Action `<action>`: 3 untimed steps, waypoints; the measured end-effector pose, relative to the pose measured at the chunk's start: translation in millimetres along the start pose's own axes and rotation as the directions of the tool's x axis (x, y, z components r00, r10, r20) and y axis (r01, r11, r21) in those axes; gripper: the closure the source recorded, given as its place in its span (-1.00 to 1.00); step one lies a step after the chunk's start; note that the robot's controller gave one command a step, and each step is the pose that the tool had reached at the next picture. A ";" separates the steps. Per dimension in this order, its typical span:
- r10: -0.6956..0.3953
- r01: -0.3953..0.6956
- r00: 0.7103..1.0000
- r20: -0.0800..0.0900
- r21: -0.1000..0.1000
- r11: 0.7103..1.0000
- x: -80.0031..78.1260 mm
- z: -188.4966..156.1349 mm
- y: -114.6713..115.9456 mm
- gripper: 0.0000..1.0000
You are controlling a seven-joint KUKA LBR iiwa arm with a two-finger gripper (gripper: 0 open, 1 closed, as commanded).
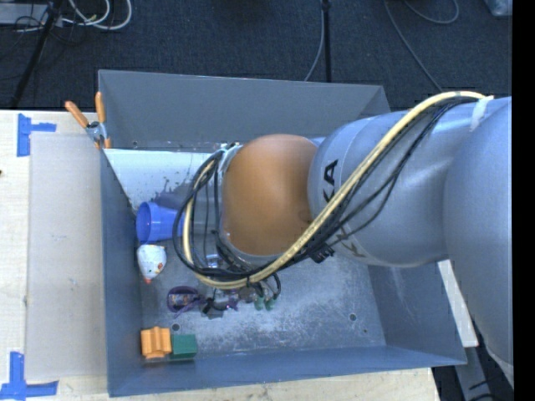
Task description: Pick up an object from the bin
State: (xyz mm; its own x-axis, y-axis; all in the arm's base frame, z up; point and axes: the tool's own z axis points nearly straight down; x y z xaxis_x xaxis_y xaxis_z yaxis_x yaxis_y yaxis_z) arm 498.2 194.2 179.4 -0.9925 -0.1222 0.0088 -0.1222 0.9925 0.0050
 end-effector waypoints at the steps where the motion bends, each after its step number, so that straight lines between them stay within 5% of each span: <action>1: 0.001 -0.001 1.000 0.000 0.000 1.000 0.0 0.0 -0.1 1.00; 2: 0.000 0.000 1.000 -0.004 0.001 1.000 1.0 -2.4 -0.4 1.00; 3: -0.049 0.049 0.999 0.007 -0.001 0.999 -23.3 -40.4 -2.9 1.00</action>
Offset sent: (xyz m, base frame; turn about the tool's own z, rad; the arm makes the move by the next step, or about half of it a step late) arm -0.0092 -0.0045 0.1062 -0.0046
